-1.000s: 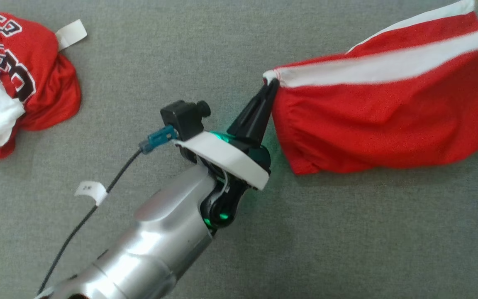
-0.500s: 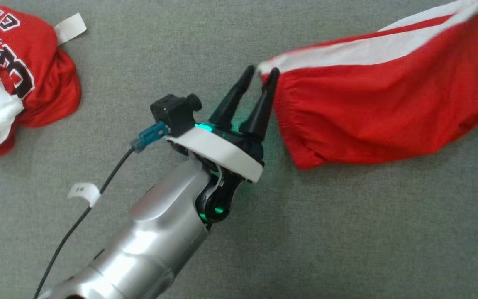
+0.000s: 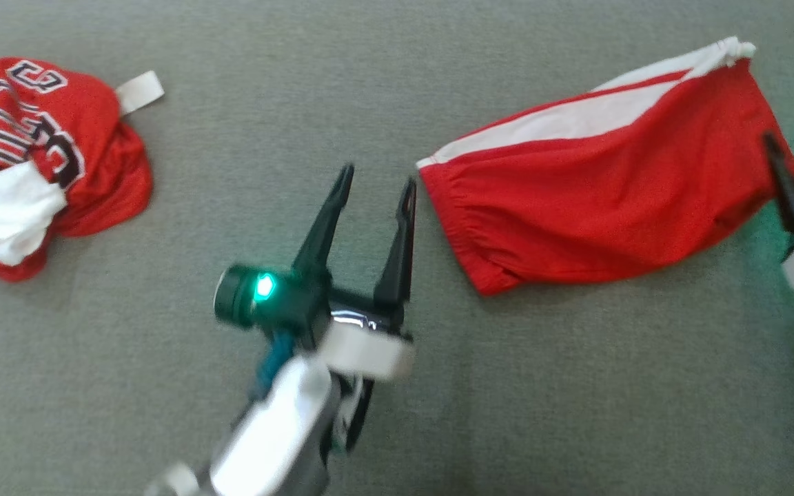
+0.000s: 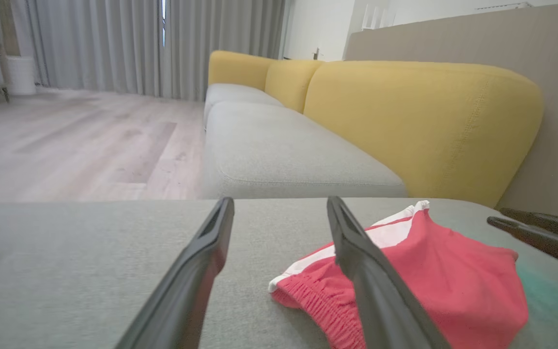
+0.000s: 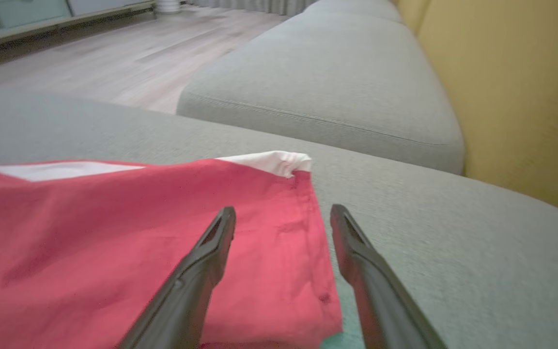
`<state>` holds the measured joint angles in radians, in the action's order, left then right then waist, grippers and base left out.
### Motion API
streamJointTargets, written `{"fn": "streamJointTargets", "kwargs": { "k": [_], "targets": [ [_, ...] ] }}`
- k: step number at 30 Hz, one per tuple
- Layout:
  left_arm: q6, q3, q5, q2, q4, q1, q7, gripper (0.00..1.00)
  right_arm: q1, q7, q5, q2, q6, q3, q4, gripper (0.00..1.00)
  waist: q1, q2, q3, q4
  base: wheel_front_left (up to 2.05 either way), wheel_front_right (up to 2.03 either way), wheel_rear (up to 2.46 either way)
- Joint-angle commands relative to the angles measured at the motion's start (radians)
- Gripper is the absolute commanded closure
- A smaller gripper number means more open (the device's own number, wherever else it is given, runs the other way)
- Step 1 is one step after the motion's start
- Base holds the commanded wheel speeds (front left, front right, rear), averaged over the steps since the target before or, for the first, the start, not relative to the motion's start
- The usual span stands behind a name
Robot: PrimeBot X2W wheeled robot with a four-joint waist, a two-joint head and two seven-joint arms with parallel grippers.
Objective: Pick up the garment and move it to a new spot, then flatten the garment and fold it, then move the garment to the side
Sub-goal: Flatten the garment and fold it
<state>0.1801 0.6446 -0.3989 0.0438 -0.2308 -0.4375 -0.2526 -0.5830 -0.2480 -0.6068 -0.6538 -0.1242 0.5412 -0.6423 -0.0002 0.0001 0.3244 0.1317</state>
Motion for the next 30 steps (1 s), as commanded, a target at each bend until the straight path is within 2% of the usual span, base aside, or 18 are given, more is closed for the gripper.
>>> {"fn": "streamJointTargets", "kwargs": {
  "k": [1, 4, 8, 13, 17, 18, 19, 20, 27, 30],
  "targets": [
    [0.037, -0.046, 0.087, 0.006, 0.079, 0.035, -0.009, 0.0, 0.014, -0.013, -0.051, -0.001, -0.007, -0.056, -0.03, 0.0, 0.0002, -0.0001, -0.017, 0.028, 0.0, 0.0, 0.0],
    [0.064, -0.043, 0.176, 0.006, 0.137, 0.097, -0.009, 0.0, 0.004, 0.017, -0.109, 0.01, -0.007, -0.109, -0.106, 0.0, 0.0002, -0.0001, -0.012, 0.066, 0.0, 0.0, 0.0],
    [0.075, -0.029, 0.242, 0.006, 0.174, 0.145, -0.009, 0.0, -0.019, 0.077, -0.17, 0.01, -0.007, -0.141, -0.188, 0.0, 0.0002, -0.0001, 0.003, 0.117, 0.0, 0.0, 0.0],
    [0.085, -0.023, 0.274, 0.006, 0.182, 0.161, -0.009, 0.0, -0.03, 0.161, -0.225, -0.009, -0.007, -0.144, -0.267, 0.0, 0.0002, -0.0001, 0.014, 0.169, 0.0, 0.0, 0.0],
    [0.093, -0.032, 0.274, 0.006, 0.183, 0.168, -0.009, 0.0, -0.022, 0.217, -0.257, -0.005, -0.007, -0.13, -0.285, 0.0, 0.0002, -0.0001, 0.012, 0.18, 0.0, 0.0, 0.0],
    [0.095, -0.036, 0.274, 0.006, 0.182, 0.171, -0.009, 0.0, -0.015, 0.232, -0.27, -0.003, -0.007, -0.124, -0.284, 0.38, 0.0002, -0.0001, 0.01, 0.18, 0.0, 0.0, 0.0],
    [0.096, -0.041, 0.271, 0.006, 0.182, 0.174, -0.009, 0.0, -0.009, 0.242, -0.281, -0.001, -0.007, -0.118, -0.278, 0.92, 0.0002, -0.0001, 0.007, 0.178, 0.0, 0.0, 0.0],
    [0.098, -0.046, 0.271, 0.006, 0.18, 0.178, -0.009, 0.0, -0.003, 0.249, -0.291, 0.001, -0.007, -0.112, -0.27, 1.0, 0.0002, -0.0001, 0.003, 0.173, 0.0, 0.0, 0.0],
    [0.089, -0.092, 0.28, 0.01, 0.167, 0.205, -0.009, 0.0, 0.015, 0.198, -0.295, -0.007, -0.007, -0.095, -0.266, 1.0, 0.0002, -0.0001, -0.044, 0.086, 0.0, 0.0, 0.0],
    [0.077, -0.105, 0.286, 0.012, 0.163, 0.217, -0.009, 0.0, 0.027, 0.182, -0.274, -0.034, -0.007, -0.083, -0.275, 1.0, 0.0002, -0.0001, -0.065, 0.04, 0.0, 0.0, 0.0]
  ]
}}
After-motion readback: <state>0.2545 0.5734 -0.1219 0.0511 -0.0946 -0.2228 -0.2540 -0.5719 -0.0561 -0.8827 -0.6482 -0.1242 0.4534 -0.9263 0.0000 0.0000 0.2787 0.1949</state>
